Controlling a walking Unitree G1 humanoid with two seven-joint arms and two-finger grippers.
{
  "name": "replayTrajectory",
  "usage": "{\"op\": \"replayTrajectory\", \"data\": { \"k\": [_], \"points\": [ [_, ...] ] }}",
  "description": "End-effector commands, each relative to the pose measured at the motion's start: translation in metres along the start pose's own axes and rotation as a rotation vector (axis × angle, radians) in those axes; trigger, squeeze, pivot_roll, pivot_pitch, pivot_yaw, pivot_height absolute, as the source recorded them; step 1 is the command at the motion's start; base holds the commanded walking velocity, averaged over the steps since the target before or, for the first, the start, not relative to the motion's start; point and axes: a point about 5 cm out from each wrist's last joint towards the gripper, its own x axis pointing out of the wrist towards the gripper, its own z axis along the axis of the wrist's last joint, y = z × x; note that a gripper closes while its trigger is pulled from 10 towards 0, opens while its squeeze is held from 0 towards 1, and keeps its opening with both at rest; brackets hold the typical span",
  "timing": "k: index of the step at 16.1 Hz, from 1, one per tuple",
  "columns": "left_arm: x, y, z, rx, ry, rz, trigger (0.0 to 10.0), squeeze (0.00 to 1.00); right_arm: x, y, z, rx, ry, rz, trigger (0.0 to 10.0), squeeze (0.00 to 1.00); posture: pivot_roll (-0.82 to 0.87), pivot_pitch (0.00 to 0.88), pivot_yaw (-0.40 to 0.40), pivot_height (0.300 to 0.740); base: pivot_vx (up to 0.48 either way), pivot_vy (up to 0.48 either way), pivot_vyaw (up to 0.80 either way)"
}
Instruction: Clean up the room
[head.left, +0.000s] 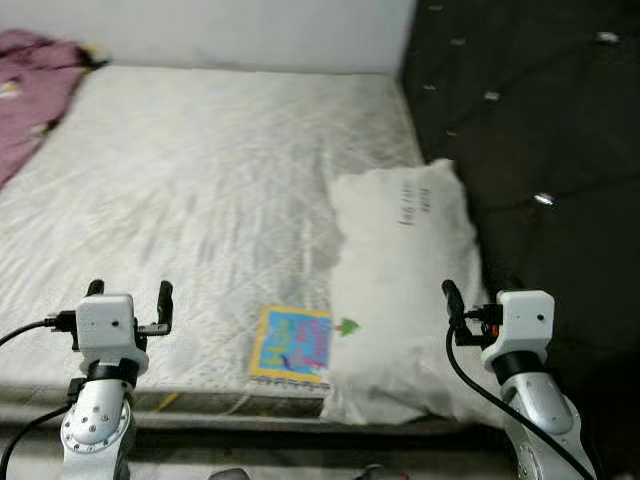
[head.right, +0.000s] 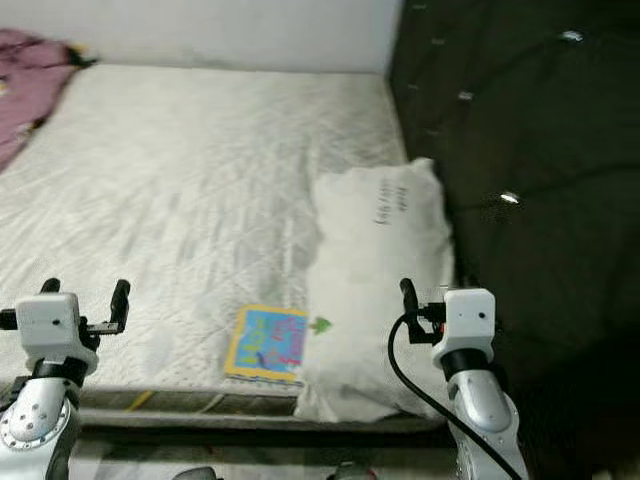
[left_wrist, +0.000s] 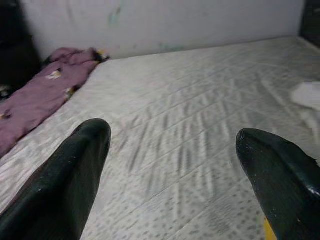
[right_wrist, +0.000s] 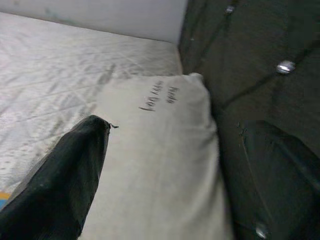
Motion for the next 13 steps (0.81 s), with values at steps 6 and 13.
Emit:
{"op": "replayTrajectory", "data": {
  "k": [6, 13],
  "points": [
    [0.0005, -0.0030, -0.0012, 0.006, 0.006, -0.007, 10.0, 0.00, 0.0013, -0.0003, 0.0032, -0.007, -0.007, -0.009, 10.0, 0.00, 0.03, 0.000, 0.009, 0.740, 0.000, 0.000, -0.80],
    [0.0048, -0.0043, 0.0029, -0.002, -0.005, -0.001, 10.0, 0.00, 0.0020, 0.0016, 0.0093, -0.004, -0.021, -0.008, 10.0, 0.00, 0.02, 0.017, 0.011, 0.740, 0.000, 0.000, -0.65]
  ]
}}
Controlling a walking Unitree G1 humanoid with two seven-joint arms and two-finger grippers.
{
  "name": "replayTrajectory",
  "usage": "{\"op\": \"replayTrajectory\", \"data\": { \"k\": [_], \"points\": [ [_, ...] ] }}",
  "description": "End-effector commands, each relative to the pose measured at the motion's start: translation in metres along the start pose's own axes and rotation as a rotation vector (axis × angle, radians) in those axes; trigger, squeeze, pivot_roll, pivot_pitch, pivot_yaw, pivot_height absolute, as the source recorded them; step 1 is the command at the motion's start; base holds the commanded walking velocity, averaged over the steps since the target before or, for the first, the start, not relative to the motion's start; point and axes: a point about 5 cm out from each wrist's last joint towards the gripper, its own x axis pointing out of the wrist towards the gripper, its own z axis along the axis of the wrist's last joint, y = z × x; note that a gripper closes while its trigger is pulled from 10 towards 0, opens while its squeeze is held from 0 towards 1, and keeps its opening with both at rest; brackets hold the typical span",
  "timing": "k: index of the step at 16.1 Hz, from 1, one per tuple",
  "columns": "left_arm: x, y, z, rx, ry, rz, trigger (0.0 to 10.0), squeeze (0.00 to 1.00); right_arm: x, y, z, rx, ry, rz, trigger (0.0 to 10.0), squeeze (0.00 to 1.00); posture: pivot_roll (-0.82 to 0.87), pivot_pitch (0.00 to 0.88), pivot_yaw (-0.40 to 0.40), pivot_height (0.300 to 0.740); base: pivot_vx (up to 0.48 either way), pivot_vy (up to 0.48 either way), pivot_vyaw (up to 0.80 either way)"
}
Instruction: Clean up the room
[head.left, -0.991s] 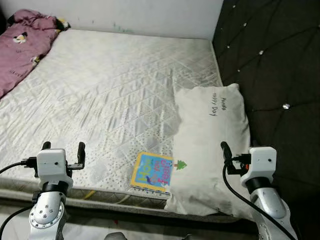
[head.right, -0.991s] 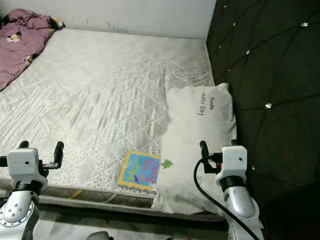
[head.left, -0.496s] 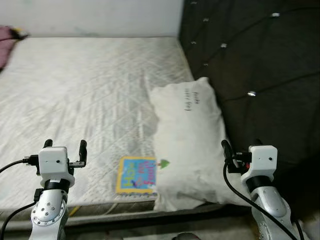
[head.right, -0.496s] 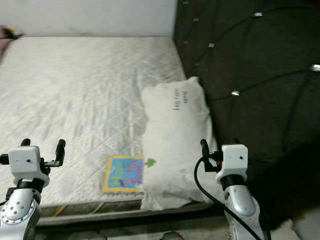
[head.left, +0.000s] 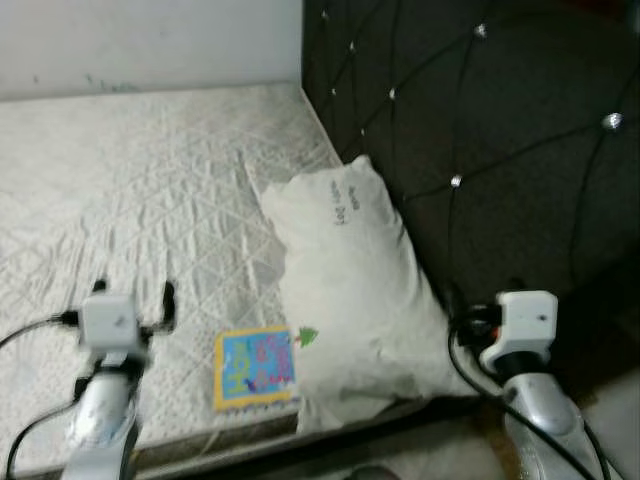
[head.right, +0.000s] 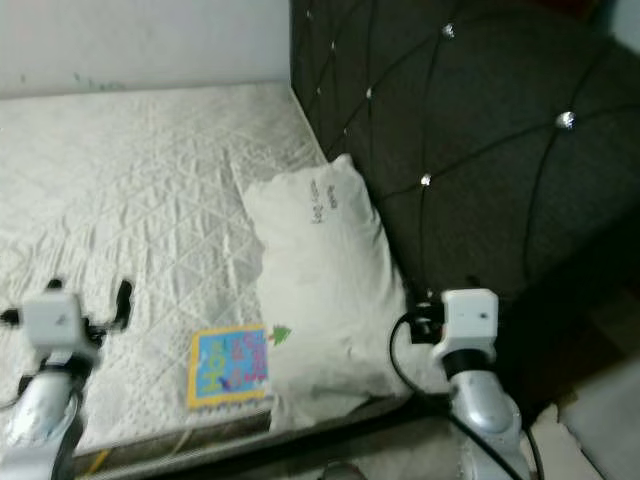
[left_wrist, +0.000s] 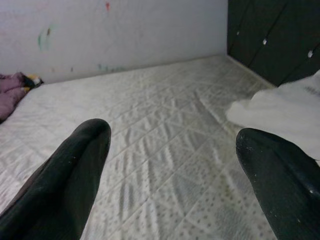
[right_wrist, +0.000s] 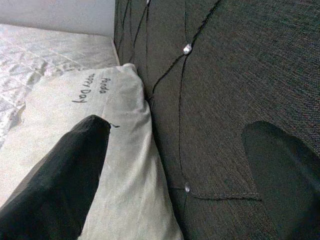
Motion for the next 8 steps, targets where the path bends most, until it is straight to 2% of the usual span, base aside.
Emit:
{"op": "replayTrajectory", "data": {
  "k": [1, 7, 8],
  "points": [
    [-0.003, 0.002, -0.003, 0.006, 0.021, 0.010, 10.0, 0.00, 0.003, 0.002, 0.008, -0.003, -0.024, 0.007, 10.0, 0.00, 0.02, 0.021, 0.011, 0.740, 0.000, 0.000, 0.00],
    [-0.002, -0.002, 0.002, -0.009, 0.011, 0.011, 10.0, 0.00, 0.004, 0.004, 0.015, -0.004, -0.037, 0.015, 10.0, 0.00, 0.02, 0.049, 0.008, 0.740, 0.000, 0.000, 0.00],
    [-0.001, -0.004, 0.007, -0.025, 0.000, 0.013, 10.0, 0.00, 0.009, 0.008, 0.023, 0.014, -0.058, 0.024, 10.0, 0.00, 0.02, 0.058, 0.006, 0.740, 0.000, 0.000, 0.00]
  ]
}}
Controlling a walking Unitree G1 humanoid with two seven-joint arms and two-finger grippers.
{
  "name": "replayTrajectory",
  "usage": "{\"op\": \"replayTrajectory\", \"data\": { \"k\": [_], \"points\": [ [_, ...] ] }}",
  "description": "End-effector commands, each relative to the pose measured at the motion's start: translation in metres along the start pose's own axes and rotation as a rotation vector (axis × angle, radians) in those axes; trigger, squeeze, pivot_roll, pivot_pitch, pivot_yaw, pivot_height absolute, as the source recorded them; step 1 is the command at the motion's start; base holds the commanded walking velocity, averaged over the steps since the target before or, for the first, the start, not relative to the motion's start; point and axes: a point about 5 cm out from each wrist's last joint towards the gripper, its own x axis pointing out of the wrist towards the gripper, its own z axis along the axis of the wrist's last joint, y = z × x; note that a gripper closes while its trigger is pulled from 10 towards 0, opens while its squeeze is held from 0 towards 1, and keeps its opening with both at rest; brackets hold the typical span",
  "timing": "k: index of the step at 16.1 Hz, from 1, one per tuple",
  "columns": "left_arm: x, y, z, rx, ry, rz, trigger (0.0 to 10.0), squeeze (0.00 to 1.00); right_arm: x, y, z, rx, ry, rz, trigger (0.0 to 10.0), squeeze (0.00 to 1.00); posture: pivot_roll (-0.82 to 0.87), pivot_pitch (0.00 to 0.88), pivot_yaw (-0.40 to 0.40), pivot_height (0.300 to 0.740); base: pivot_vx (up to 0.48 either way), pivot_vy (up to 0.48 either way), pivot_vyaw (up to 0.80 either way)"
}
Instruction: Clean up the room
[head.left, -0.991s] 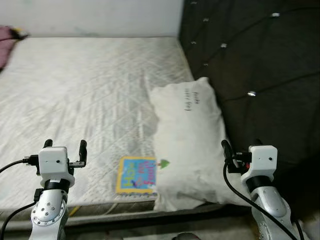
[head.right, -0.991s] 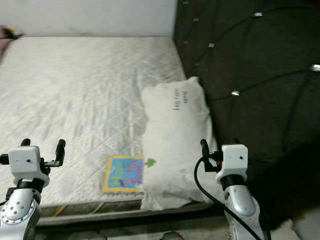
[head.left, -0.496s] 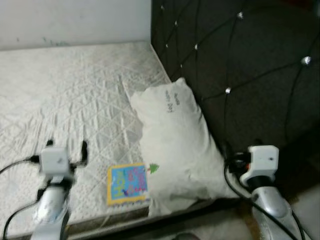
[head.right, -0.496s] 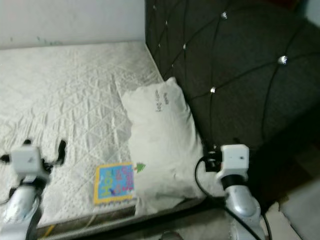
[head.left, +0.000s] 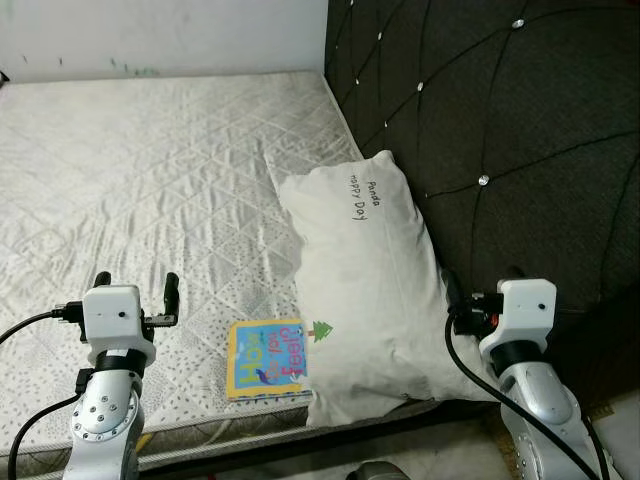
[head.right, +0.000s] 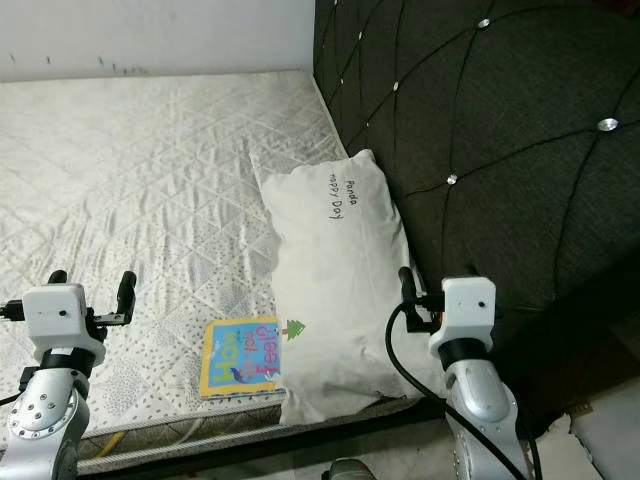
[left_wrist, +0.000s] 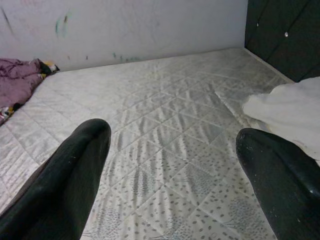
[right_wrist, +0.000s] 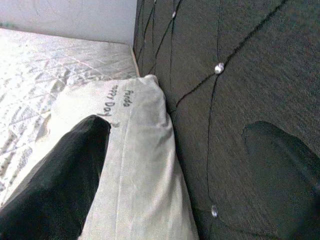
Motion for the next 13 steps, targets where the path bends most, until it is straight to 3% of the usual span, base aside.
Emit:
{"op": "replayTrajectory", "data": {
  "k": [1, 4, 9, 11, 13],
  "points": [
    [0.001, -0.002, 0.006, -0.009, -0.016, 0.001, 10.0, 0.00, 0.003, 0.005, 0.008, 0.009, -0.024, 0.016, 10.0, 0.00, 0.02, 0.061, 0.006, 0.740, 0.000, 0.000, 0.00],
    [0.015, -0.003, 0.013, -0.023, -0.043, 0.017, 10.0, 0.00, 0.019, 0.011, 0.014, 0.020, -0.053, 0.020, 10.0, 0.00, 0.02, 0.077, 0.004, 0.740, 0.000, 0.000, 0.00],
    [0.070, -0.003, 0.034, -0.031, -0.107, 0.029, 10.0, 0.00, 0.070, 0.021, 0.035, 0.023, -0.132, 0.058, 10.0, 0.00, 0.02, 0.096, -0.011, 0.740, 0.000, 0.000, 0.00],
    [0.100, -0.007, 0.044, -0.061, -0.121, 0.041, 10.0, 0.00, 0.106, 0.029, 0.041, 0.015, -0.133, 0.102, 10.0, 0.00, 0.03, 0.095, -0.016, 0.740, 0.000, 0.000, 0.00],
    [0.111, -0.015, 0.043, -0.070, -0.108, 0.021, 10.0, 0.00, 0.122, 0.029, 0.044, 0.029, -0.120, 0.086, 10.0, 0.00, 0.03, 0.089, -0.018, 0.740, 0.000, 0.000, 0.00]
  ]
}}
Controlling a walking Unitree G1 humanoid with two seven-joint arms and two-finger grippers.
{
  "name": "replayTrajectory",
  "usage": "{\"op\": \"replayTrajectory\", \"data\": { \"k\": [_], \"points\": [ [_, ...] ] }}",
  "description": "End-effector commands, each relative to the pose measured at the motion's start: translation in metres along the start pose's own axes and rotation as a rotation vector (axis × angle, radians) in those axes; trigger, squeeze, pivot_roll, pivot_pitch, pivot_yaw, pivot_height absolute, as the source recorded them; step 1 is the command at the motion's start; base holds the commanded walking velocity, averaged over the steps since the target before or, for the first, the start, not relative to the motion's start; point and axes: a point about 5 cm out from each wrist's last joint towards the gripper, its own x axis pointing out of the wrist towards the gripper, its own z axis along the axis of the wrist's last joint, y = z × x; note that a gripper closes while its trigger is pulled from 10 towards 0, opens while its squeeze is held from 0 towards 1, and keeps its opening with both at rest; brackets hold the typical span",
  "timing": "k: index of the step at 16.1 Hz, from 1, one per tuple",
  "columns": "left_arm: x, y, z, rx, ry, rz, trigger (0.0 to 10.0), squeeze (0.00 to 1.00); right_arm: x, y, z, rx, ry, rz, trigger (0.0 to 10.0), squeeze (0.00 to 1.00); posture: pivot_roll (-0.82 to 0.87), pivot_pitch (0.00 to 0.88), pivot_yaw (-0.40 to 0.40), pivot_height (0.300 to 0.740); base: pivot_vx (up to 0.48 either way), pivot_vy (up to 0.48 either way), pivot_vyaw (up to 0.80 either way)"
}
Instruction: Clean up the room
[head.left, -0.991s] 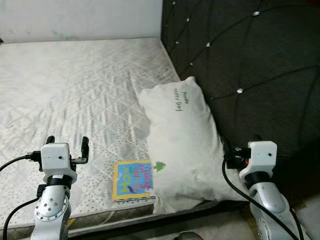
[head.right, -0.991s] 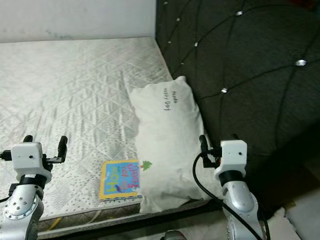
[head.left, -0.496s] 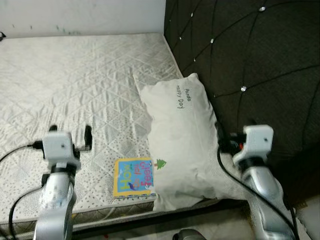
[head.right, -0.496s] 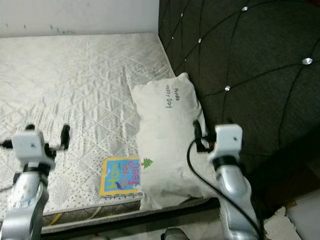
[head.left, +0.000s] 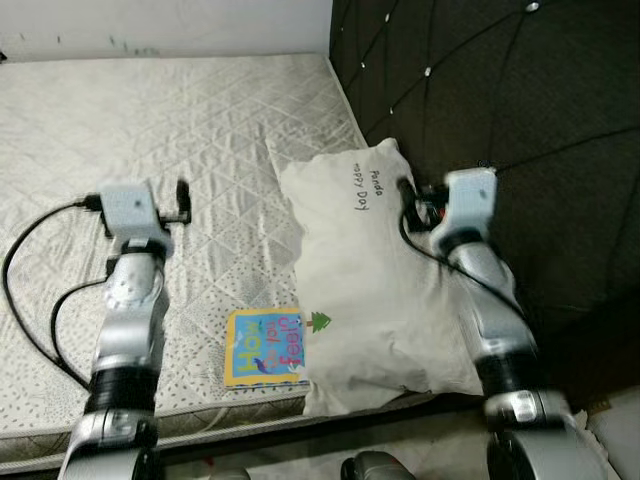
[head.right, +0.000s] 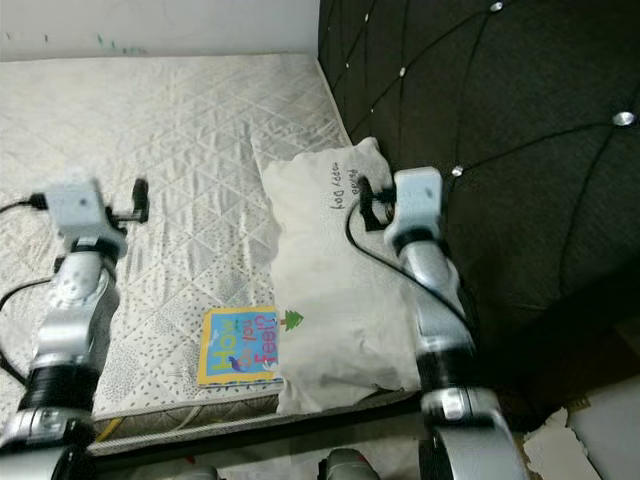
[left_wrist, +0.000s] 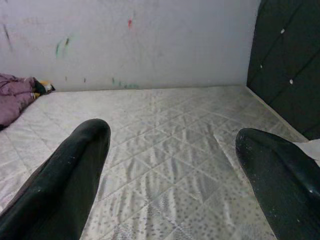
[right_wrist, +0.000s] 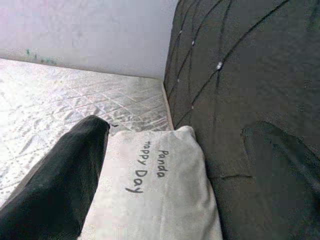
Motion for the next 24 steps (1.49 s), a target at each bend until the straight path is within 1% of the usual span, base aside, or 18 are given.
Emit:
{"op": "replayTrajectory", "data": {
  "k": [1, 2, 3, 4, 5, 6, 7, 9, 11, 12, 13, 14, 15, 17, 19, 20, 23, 24],
  "points": [
    [0.001, 0.001, -0.009, 0.008, 0.030, -0.004, 10.0, 0.00, 0.002, -0.008, -0.004, 0.005, 0.017, -0.032, 10.0, 0.00, 0.03, 0.086, -0.020, 0.740, 0.000, 0.000, 0.00],
    [0.004, 0.002, -0.012, 0.006, 0.039, 0.004, 10.0, 0.00, 0.005, -0.007, -0.005, 0.009, 0.018, -0.032, 10.0, 0.00, 0.03, 0.086, -0.020, 0.740, 0.000, 0.000, 0.00],
    [0.008, 0.003, -0.016, -0.009, 0.061, 0.013, 10.0, 0.00, 0.008, -0.006, -0.009, 0.016, 0.028, -0.025, 10.0, 0.00, 0.03, 0.083, -0.020, 0.740, 0.000, 0.000, 0.00],
    [0.012, 0.005, -0.020, -0.032, 0.085, 0.039, 10.0, 0.00, 0.010, -0.005, -0.013, 0.032, 0.041, -0.044, 10.0, 0.00, 0.02, 0.082, -0.020, 0.740, 0.000, 0.000, 0.00],
    [0.016, 0.001, -0.019, -0.063, 0.089, 0.038, 10.0, 0.00, 0.011, 0.000, -0.015, 0.034, 0.034, -0.043, 10.0, 0.00, 0.02, 0.078, -0.016, 0.740, 0.000, 0.000, 0.00],
    [0.014, -0.004, -0.019, -0.048, 0.078, 0.008, 10.0, 0.00, 0.010, 0.002, -0.015, 0.035, 0.026, -0.036, 10.0, 0.00, 0.02, 0.076, -0.014, 0.740, 0.000, 0.000, 0.00],
    [0.008, -0.006, -0.023, -0.042, 0.077, -0.014, 10.0, 0.00, 0.005, 0.004, -0.017, 0.027, 0.013, -0.020, 10.0, 0.00, 0.02, 0.074, -0.013, 0.740, 0.000, 0.000, 0.00],
    [-0.001, 0.000, -0.032, -0.039, 0.090, -0.012, 10.0, 0.00, -0.005, 0.001, -0.022, 0.018, 0.002, -0.015, 10.0, 0.00, 0.02, 0.074, -0.013, 0.740, 0.000, 0.000, 0.00],
    [-0.022, 0.014, -0.042, -0.018, 0.095, -0.003, 10.0, 0.00, -0.026, -0.013, -0.031, 0.002, 0.000, -0.037, 10.0, 0.00, 0.02, 0.074, -0.013, 0.740, 0.000, 0.000, 0.00],
    [-0.036, 0.022, -0.046, -0.003, 0.101, -0.001, 10.0, 0.00, -0.036, -0.019, -0.034, -0.006, 0.005, -0.047, 10.0, 0.00, 0.02, 0.075, -0.012, 0.740, 0.000, 0.000, 0.00],
    [-0.041, 0.024, -0.048, 0.004, 0.103, -0.001, 10.0, 0.00, -0.040, -0.021, -0.035, -0.008, 0.007, -0.050, 10.0, 0.00, 0.02, 0.075, -0.011, 0.740, 0.000, 0.000, 0.00],
    [-0.056, 0.034, -0.049, 0.008, 0.106, 0.018, 10.0, 0.00, -0.053, -0.028, -0.036, -0.020, 0.013, -0.060, 10.0, 0.00, 0.02, 0.076, -0.009, 0.740, 0.000, 0.000, 0.00],
    [-0.074, 0.045, -0.047, 0.022, 0.103, 0.030, 10.0, 0.00, -0.071, -0.035, -0.037, -0.026, 0.027, -0.073, 10.0, 0.00, 0.02, 0.076, -0.009, 0.740, 0.000, 0.000, 0.00],
    [-0.085, 0.050, -0.047, 0.029, 0.113, 0.031, 10.0, 0.00, -0.082, -0.036, -0.037, -0.025, 0.039, -0.073, 10.0, 0.00, 0.02, 0.077, -0.009, 0.740, 0.000, 0.000, 0.00],
    [-0.095, 0.052, -0.047, 0.028, 0.130, 0.029, 10.0, 0.00, -0.093, -0.032, -0.039, -0.020, 0.065, -0.060, 10.0, 0.00, 0.02, 0.075, -0.008, 0.740, 0.000, 0.000, 0.00],
    [-0.102, 0.047, -0.046, 0.013, 0.137, 0.009, 10.0, 0.00, -0.100, -0.031, -0.040, -0.025, 0.084, -0.075, 10.0, 0.00, 0.02, 0.074, -0.007, 0.740, 0.000, 0.000, 0.00],
    [-0.113, 0.042, -0.044, -0.013, 0.151, -0.013, 10.0, 0.00, -0.111, -0.031, -0.038, -0.019, 0.100, -0.081, 10.0, 0.00, 0.02, 0.074, -0.007, 0.740, 0.000, 0.000, 0.00],
    [-0.120, 0.039, -0.045, -0.017, 0.164, -0.033, 10.0, 0.00, -0.117, -0.033, -0.039, -0.022, 0.113, -0.085, 10.0, 0.00, 0.01, 0.074, -0.008, 0.740, 0.000, 0.000, 0.00]
  ]
}}
